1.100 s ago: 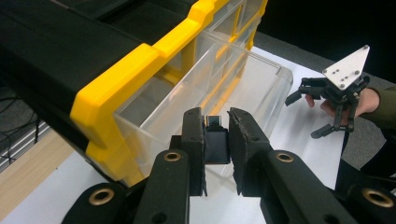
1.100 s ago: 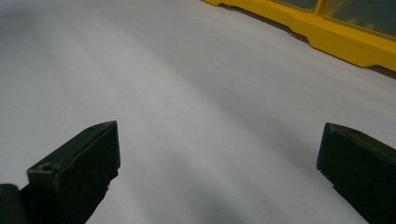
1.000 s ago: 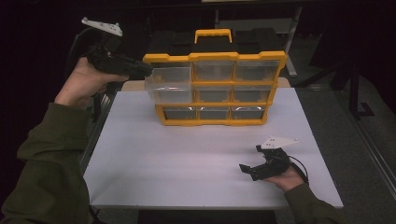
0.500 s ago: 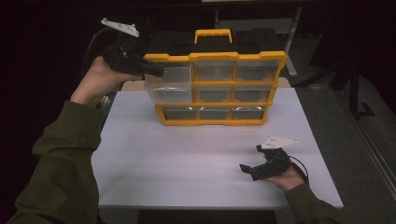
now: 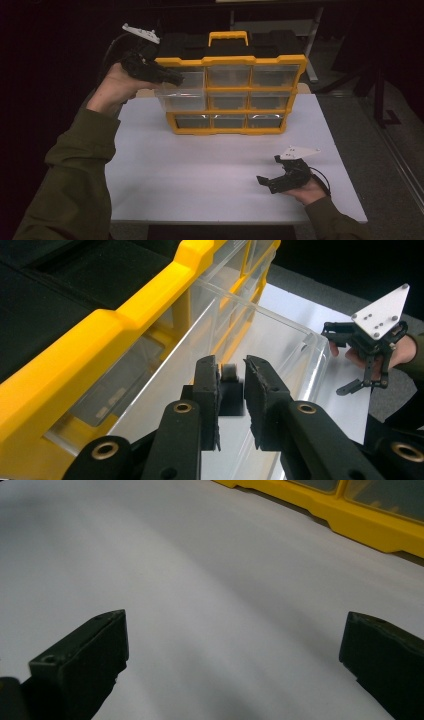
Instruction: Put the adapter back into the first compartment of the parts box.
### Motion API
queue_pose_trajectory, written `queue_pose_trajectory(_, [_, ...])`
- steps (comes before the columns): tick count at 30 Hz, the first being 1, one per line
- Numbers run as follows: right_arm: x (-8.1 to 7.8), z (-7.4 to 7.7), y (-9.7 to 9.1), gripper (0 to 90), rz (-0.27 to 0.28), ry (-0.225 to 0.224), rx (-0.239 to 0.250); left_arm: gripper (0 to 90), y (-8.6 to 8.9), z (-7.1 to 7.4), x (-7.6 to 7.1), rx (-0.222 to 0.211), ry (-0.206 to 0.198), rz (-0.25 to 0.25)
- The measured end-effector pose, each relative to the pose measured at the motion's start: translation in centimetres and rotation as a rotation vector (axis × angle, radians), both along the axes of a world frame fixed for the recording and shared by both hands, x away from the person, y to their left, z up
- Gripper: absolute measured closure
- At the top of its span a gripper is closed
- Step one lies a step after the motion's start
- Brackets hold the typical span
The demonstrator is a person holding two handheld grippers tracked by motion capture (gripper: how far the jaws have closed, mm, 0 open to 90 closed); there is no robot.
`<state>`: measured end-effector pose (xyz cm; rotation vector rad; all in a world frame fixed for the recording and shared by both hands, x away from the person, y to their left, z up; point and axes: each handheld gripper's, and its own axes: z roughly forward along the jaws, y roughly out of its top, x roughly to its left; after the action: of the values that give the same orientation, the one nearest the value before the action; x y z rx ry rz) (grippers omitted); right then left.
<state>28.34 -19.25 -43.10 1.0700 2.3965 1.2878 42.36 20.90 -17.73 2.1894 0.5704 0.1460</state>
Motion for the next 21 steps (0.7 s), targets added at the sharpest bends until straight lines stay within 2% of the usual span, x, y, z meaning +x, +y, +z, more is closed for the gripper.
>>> queue_pose_trajectory(8, [0.0,0.0,0.0,0.0,-0.001,0.001,0.001,69.4,0.8,0.5,-0.3,-0.020,-0.009,0.011])
queue_pose_trajectory(21, [0.0,0.0,0.0,0.0,-0.001,0.001,-0.001,63.2,4.0,1.7,-1.5,-0.044,-0.027,0.047])
